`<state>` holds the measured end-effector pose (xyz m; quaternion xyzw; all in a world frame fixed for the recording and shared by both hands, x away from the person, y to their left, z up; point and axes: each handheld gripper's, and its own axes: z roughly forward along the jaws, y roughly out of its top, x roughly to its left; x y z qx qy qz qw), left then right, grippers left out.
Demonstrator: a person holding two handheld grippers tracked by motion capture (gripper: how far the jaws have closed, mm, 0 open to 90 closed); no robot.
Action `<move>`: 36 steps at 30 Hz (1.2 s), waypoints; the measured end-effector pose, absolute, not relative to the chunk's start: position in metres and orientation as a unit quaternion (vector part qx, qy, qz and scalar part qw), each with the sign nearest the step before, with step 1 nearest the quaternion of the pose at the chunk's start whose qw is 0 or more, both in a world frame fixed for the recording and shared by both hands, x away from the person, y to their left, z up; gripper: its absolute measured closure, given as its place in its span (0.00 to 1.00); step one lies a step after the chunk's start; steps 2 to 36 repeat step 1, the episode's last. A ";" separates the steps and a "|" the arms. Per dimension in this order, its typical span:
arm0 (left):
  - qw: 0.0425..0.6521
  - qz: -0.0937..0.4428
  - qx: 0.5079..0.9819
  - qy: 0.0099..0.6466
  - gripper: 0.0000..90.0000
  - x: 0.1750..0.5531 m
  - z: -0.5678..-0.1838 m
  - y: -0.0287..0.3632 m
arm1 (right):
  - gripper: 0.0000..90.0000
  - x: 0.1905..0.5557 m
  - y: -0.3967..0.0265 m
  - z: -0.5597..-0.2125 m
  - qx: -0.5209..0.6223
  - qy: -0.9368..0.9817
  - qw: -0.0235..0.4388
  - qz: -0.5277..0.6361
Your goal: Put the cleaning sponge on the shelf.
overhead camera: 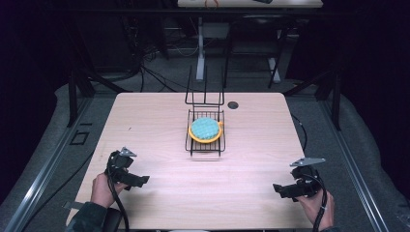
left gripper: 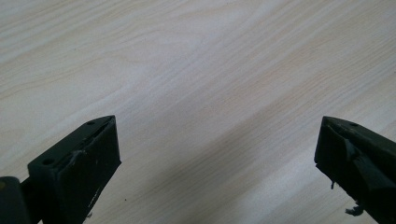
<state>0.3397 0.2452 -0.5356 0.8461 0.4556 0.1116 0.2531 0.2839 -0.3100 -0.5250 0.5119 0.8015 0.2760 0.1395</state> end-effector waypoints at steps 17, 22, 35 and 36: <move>0.254 0.112 0.846 0.456 0.00 0.340 -0.535 0.245 | 0.00 0.284 -0.310 -0.525 0.511 0.801 0.141 0.277; 0.254 0.112 0.846 0.456 0.00 0.340 -0.535 0.245 | 0.00 0.284 -0.310 -0.525 0.511 0.801 0.141 0.277; 0.254 0.112 0.846 0.456 0.00 0.340 -0.535 0.245 | 0.00 0.284 -0.310 -0.525 0.511 0.801 0.141 0.277; 0.254 0.112 0.846 0.456 0.00 0.340 -0.535 0.245 | 0.00 0.284 -0.310 -0.525 0.511 0.801 0.141 0.277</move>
